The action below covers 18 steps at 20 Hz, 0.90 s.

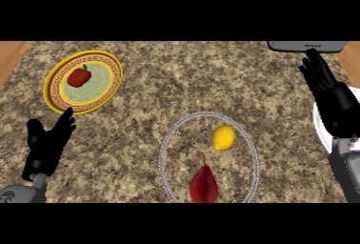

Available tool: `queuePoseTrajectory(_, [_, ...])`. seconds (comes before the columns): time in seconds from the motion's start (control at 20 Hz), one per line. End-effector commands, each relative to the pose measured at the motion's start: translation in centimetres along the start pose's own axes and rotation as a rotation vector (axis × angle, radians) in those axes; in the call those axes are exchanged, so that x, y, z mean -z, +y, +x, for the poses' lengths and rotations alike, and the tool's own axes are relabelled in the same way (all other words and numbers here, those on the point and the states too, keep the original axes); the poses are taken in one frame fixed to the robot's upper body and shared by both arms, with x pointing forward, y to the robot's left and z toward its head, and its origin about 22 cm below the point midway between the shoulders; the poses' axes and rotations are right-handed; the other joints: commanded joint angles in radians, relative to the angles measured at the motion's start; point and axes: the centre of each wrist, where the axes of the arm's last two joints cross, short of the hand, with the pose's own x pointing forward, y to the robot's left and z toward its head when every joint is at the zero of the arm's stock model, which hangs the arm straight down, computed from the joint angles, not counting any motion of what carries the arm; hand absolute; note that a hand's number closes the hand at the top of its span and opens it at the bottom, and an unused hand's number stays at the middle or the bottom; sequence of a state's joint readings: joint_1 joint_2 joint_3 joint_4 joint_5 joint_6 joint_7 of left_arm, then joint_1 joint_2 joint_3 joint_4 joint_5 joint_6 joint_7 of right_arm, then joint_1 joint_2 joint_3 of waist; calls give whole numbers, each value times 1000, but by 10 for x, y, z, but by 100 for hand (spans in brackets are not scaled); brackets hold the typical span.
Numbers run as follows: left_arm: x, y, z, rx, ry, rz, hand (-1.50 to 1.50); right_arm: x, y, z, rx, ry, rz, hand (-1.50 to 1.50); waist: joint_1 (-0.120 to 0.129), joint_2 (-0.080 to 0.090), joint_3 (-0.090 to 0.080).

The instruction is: Pick the pear from the placemat and place it in the bowl

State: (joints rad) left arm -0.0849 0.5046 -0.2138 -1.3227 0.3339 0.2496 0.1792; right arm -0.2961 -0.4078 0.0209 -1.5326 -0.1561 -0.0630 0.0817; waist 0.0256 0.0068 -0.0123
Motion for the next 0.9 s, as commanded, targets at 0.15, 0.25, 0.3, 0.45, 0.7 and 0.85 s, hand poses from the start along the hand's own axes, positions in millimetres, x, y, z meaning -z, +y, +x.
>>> queuePoseTrajectory(0.15, [-3,-40,46,-43,-277,-76,0,-53,126,-15,8,166,176,150,-25,-19,9])
queuePoseTrajectory(0.25, [-1,-56,68,-68,-429,-95,0,-74,164,-29,-20,258,280,150,-25,-16,7])
queuePoseTrajectory(0.3, [0,-48,58,-63,-336,-104,0,-42,67,-34,-588,136,196,150,-44,-41,-28])
queuePoseTrajectory(0.45, [-4,-51,61,-111,-373,-87,0,-83,140,-35,-151,102,-227,-150,-90,-34,11])
queuePoseTrajectory(0.7, [-14,-68,59,-118,-386,-114,0,-145,201,-5,-45,-105,-326,-150,-62,-25,12])
queuePoseTrajectory(0.85, [-21,-94,61,-111,-384,-142,0,-162,223,2,-116,-194,-392,-150,-46,-16,11])
